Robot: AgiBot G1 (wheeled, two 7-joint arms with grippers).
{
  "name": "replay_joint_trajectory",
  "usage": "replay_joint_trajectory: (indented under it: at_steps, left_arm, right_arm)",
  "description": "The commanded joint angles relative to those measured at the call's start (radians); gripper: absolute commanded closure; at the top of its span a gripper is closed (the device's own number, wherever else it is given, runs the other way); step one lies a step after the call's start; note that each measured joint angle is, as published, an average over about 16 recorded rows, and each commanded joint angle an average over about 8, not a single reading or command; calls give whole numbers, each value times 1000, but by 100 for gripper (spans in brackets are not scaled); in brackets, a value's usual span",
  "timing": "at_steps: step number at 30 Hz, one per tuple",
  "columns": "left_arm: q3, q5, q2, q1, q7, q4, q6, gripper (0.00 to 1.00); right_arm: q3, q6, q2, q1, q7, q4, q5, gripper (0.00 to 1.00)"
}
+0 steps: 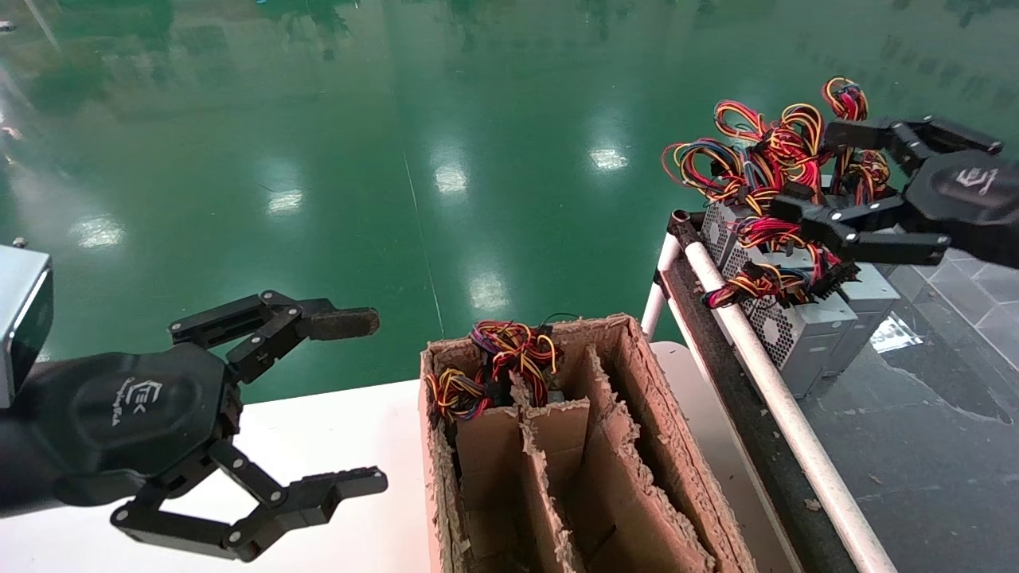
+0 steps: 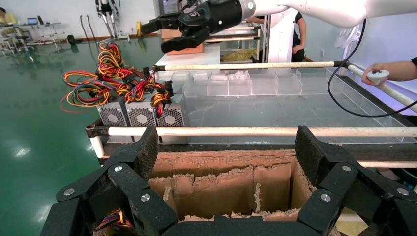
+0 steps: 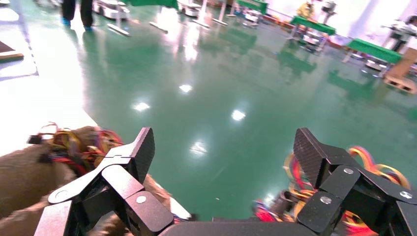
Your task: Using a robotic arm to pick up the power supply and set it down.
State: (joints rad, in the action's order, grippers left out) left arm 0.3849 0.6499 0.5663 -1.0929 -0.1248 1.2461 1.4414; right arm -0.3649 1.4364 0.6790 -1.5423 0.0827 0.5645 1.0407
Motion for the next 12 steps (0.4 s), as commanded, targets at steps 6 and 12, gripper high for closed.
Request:
replay_joint_trajectory:
  at_steps: [6,12]
  left_arm:
    - [0,0,0,0,0,0,0,0]
    - [0,0,0,0,0,0,0,0]
  right_arm:
    - [18,13,-15,101,-58,155,-67,0]
    - [30,21,-24,166,-96,255,-110,0]
